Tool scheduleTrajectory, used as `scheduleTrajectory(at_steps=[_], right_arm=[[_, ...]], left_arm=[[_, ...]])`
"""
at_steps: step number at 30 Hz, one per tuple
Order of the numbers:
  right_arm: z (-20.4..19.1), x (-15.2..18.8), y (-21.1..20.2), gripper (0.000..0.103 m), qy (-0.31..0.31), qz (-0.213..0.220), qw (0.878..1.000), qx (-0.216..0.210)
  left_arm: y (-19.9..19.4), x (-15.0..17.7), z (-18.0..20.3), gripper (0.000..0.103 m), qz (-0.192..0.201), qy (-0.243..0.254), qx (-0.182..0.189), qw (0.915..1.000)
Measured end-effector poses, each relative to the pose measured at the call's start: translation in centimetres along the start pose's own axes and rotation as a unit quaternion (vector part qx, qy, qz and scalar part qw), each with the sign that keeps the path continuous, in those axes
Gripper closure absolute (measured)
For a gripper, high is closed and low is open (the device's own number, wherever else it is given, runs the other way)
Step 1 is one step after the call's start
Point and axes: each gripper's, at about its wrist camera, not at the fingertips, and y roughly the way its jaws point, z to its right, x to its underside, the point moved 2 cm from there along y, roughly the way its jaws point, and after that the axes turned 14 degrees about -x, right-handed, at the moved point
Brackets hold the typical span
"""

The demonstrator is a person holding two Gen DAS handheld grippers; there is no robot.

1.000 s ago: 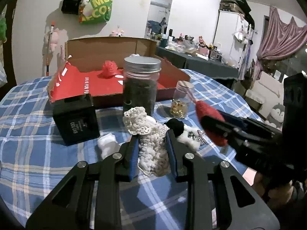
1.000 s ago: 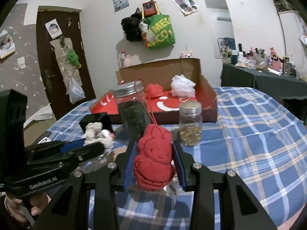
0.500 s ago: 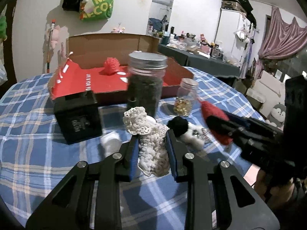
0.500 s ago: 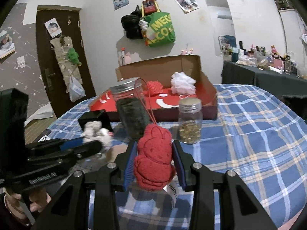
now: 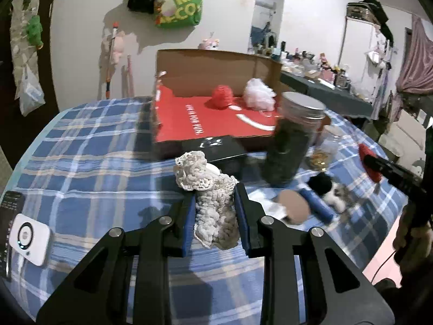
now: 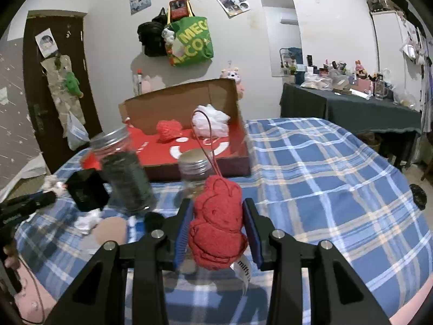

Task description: Organize soft objects

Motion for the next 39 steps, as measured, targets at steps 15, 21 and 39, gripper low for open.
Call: scheduleTrajectory(at_steps=[15, 21, 39], right_arm=[[2.2, -3.4, 4.0, 0.063, -0.049, -0.031, 0.998, 0.026], [2.7, -5.1, 5.4, 0.062, -0.067, -0.036, 0.997, 0.015], [3.2, -9.5, 10.9, 0.062, -0.104, -0.094, 0.988, -0.058]], left_arm=[[5.0, -2.0, -4.0, 0.078, -0.041, 0.0, -0.011, 0.9991], [6.1, -3.9, -4.0, 0.077, -0.034, 0.022, -0.001, 0.9992], [9.7, -10.5, -2.0, 0.078, -0.044, 0.078, 0.059, 0.9942]])
